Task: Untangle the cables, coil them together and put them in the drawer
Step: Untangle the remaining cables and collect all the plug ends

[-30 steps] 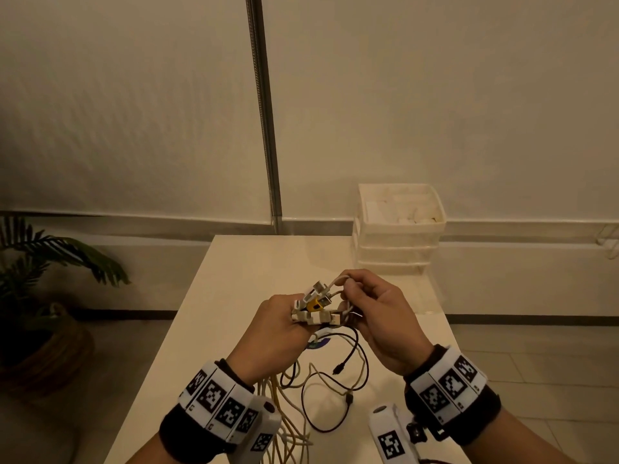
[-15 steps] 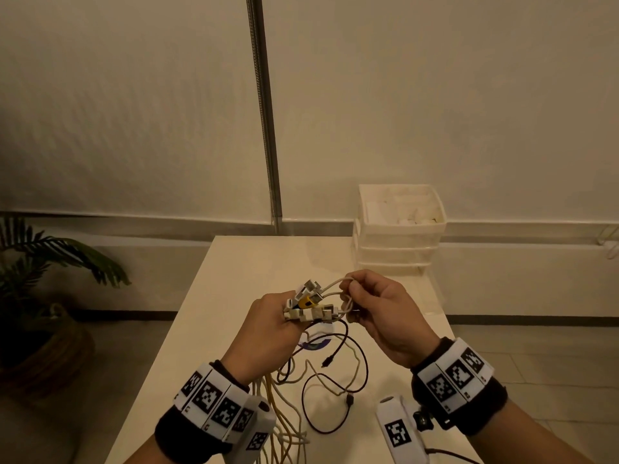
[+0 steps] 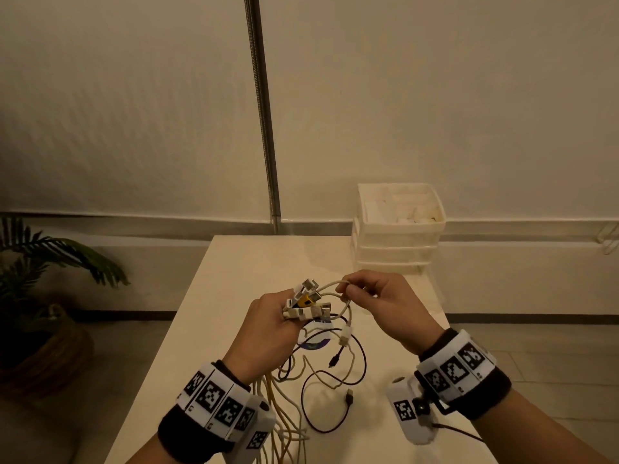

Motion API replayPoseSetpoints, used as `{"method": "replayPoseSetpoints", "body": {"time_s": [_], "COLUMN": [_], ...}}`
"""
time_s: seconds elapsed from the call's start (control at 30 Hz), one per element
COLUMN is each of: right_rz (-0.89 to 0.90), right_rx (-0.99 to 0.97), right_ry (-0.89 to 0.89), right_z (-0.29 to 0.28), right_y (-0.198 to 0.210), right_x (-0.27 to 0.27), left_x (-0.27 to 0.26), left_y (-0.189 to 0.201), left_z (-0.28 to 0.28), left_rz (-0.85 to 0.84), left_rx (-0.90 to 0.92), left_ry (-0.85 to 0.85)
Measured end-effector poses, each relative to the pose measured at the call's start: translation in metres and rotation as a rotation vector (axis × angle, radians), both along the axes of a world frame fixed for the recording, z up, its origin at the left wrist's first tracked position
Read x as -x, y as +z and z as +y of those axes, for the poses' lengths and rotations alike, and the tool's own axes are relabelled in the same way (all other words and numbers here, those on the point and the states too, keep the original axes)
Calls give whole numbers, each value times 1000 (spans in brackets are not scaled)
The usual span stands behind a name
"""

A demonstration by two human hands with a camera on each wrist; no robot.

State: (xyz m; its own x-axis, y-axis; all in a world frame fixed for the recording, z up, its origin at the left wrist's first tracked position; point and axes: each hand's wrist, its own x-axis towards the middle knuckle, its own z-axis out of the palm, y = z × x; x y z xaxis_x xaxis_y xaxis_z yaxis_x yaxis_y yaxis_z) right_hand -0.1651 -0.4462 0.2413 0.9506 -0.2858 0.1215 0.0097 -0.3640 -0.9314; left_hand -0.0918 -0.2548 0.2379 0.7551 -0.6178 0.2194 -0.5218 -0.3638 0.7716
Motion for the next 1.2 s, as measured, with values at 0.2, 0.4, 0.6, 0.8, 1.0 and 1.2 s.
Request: {"method": "replayPoseSetpoints", "body": {"time_s": [0.2,0.4,0.6,0.8,1.0,1.2], "right_rz": [-140,-53,-121,-83,-43,-8], "right_rx": [-105,384,437,554,41,117], "right_ry": [-77,-92,-21,-55,149,158], "right_z": [5,5,-7,-5,12,14], "right_y": [-3,-6,-1,7,11,8], "right_x": [6,8,13,14,9,10], "left_x": [-6,-9,-9,-9,2,7], "left_y": [-3,-3,8,19,21,26], "left_z": [0,2,9,18,2,4], "left_rz": [33,34,30,9,-63,-65], "left_rx": [-25,-39,77,213,8,-28], "left_ry": [34,58,93,248,2,94]}}
